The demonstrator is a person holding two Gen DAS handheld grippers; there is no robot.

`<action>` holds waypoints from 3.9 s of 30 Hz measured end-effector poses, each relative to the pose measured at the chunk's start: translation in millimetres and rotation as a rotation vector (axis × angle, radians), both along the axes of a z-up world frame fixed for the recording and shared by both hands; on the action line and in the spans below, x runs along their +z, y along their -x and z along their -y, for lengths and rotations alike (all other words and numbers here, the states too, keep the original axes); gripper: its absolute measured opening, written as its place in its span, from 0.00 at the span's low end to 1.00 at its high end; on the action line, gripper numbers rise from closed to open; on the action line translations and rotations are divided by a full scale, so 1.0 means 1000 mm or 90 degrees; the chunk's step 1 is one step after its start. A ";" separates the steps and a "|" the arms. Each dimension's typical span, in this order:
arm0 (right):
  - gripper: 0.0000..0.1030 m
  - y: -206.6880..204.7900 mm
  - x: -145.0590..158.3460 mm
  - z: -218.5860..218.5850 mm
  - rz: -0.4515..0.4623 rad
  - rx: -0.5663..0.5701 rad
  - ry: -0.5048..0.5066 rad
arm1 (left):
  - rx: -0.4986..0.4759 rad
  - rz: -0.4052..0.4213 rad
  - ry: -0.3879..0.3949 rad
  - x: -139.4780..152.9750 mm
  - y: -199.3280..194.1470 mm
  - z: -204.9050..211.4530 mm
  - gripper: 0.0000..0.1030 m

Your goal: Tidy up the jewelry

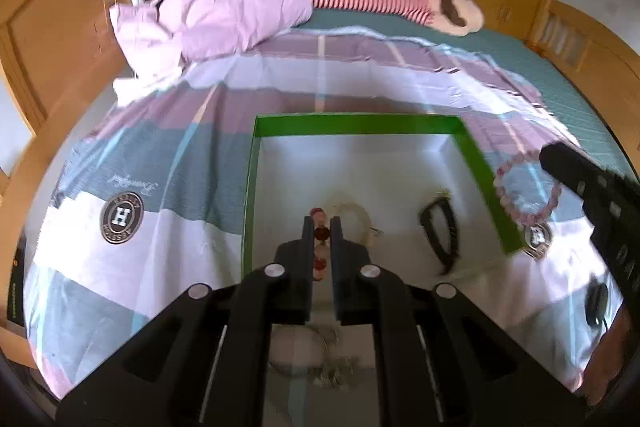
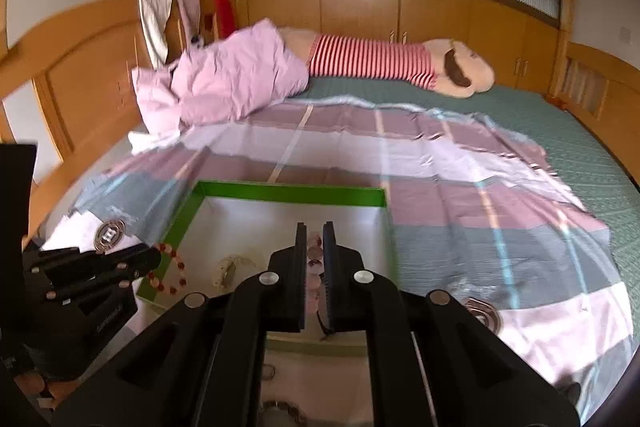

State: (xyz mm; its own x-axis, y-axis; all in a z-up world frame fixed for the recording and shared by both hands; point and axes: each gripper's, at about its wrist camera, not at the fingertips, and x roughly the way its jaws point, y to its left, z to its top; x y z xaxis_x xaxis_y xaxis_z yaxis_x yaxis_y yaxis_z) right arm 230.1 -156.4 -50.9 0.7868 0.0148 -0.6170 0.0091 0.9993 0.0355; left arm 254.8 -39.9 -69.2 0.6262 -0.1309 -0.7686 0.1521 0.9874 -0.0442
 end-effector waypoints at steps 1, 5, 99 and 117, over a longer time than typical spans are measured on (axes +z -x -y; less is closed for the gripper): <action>0.08 -0.005 -0.007 -0.002 -0.010 0.003 0.001 | 0.006 -0.013 0.003 -0.006 -0.010 -0.002 0.08; 0.08 -0.031 -0.039 -0.009 -0.060 0.006 0.012 | 0.014 -0.048 -0.004 -0.025 -0.035 -0.005 0.08; 0.36 0.127 -0.146 0.012 -0.245 -0.028 0.019 | -0.146 -0.142 -0.044 -0.109 0.145 0.003 0.34; 0.08 0.135 -0.133 0.003 -0.214 -0.016 0.025 | -0.094 -0.095 -0.091 -0.104 0.151 0.011 0.12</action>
State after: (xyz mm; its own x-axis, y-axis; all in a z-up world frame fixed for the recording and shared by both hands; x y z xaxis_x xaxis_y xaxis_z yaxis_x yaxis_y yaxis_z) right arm 94.9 -159.3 -184.3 0.5384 -0.0315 -0.8421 0.0383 0.9992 -0.0129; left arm 103.9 -51.2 -173.5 0.4860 -0.0962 -0.8687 0.2974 0.9528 0.0609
